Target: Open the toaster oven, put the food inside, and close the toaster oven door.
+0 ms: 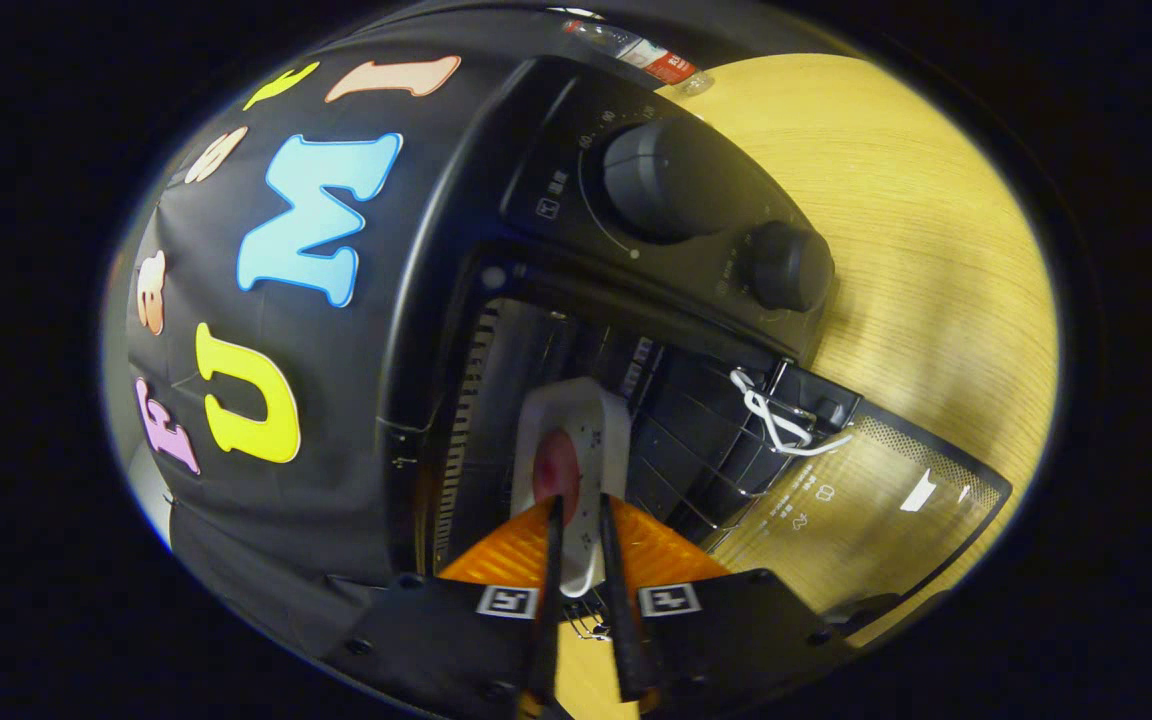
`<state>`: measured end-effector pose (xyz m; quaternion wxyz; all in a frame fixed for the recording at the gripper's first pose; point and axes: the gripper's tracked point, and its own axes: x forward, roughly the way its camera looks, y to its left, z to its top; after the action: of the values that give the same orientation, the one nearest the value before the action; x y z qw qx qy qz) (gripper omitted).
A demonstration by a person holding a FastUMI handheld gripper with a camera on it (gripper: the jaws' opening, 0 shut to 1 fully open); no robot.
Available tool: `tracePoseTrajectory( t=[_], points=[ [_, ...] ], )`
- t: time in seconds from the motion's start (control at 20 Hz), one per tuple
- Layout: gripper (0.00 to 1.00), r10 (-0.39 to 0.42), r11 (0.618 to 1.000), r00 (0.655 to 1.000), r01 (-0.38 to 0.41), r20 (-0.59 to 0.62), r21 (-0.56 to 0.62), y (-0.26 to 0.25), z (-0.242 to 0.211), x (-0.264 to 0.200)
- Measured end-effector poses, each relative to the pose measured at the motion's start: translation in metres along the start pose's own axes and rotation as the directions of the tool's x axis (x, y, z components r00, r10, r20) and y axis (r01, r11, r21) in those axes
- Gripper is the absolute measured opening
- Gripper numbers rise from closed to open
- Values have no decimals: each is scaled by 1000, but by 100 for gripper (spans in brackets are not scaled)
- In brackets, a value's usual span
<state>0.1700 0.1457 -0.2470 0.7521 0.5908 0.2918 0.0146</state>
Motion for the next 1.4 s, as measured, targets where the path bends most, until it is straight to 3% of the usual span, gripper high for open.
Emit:
tracePoseTrajectory(
  t=[0.1, 0.2, 0.5, 0.8, 1.1, 1.25, 1.35, 1.4],
  points=[
    [41, 3, 1000, 1000, -3, -31, -14, 0, -9, -10],
    [42, 20, 999, 998, -22, -57, -30, 2, -19, -27],
    [97, 59, 998, 994, -62, -94, -31, 4, -52, -69],
    [97, 79, 983, 986, -101, -145, -152, 11, -95, -106],
    [97, -44, 929, 987, -17, -155, -370, -11, -117, -129],
    [97, -182, 858, 968, 72, -171, -508, -36, -129, -137],
    [98, -292, 768, 939, 118, -180, -629, -59, -131, -143],
    [98, -344, 705, 926, 144, -157, -695, -70, -130, -146]
  ],
)
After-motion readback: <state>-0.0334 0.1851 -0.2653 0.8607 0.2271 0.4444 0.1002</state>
